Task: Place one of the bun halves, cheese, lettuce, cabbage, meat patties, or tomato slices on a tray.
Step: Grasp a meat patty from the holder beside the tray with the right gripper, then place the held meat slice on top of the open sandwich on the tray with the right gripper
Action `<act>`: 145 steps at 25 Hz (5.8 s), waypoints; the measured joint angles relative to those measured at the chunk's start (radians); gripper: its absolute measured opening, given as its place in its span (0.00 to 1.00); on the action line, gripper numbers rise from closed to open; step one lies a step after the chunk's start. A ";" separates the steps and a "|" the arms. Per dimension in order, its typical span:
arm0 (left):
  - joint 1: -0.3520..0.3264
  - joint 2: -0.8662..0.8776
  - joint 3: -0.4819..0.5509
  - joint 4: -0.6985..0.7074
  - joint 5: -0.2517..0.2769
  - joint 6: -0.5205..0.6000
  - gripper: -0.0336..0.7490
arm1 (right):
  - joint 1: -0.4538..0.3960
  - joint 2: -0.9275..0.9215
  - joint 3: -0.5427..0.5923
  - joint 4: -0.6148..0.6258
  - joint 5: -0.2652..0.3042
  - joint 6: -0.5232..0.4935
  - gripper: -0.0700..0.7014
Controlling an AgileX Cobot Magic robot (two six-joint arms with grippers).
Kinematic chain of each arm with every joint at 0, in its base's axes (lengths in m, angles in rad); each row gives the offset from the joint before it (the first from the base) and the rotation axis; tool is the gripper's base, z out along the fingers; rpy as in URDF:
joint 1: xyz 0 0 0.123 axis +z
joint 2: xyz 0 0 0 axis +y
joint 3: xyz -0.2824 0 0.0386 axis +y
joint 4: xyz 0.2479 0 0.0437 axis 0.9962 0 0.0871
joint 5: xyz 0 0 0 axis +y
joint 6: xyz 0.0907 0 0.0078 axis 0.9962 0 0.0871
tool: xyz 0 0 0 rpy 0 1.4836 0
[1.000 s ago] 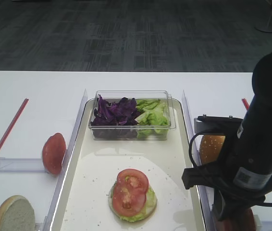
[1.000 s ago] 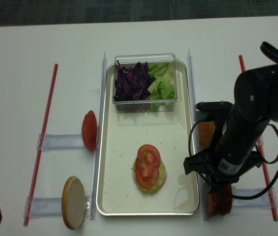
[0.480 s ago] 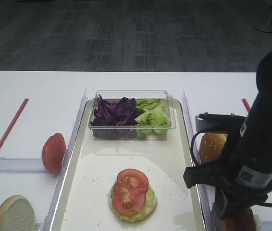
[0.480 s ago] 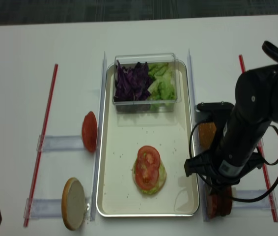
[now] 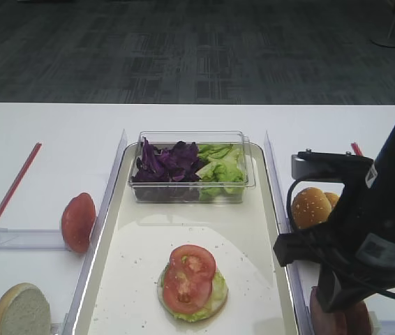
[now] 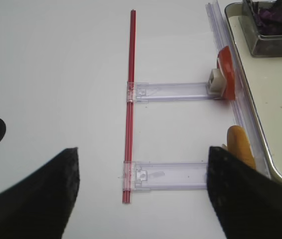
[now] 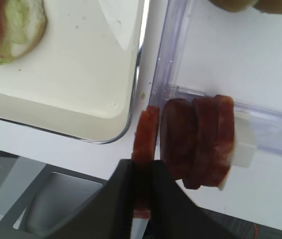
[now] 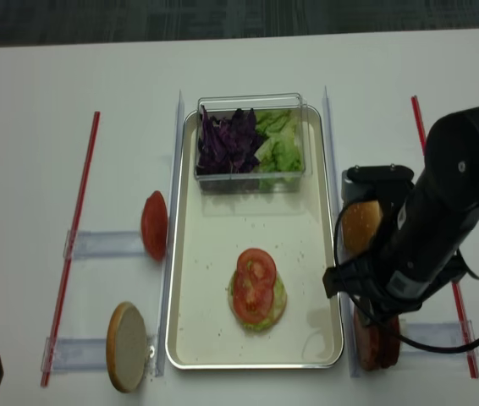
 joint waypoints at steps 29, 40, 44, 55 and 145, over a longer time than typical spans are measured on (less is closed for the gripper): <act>0.000 0.000 0.000 0.000 0.000 0.000 0.67 | 0.000 -0.090 -0.128 0.000 0.081 0.004 0.24; 0.000 0.000 0.000 0.000 0.000 0.000 0.67 | 0.000 -0.090 -0.128 0.050 0.029 -0.085 0.24; 0.000 0.000 0.000 0.001 0.000 0.000 0.67 | 0.000 -0.090 -0.128 0.058 0.019 -0.098 0.24; 0.000 0.000 0.000 0.001 0.000 0.000 0.67 | 0.000 -0.015 -0.128 0.215 -0.038 -0.257 0.24; 0.000 0.000 0.002 0.001 0.000 0.000 0.67 | -0.182 0.529 -0.130 1.010 0.111 -1.166 0.38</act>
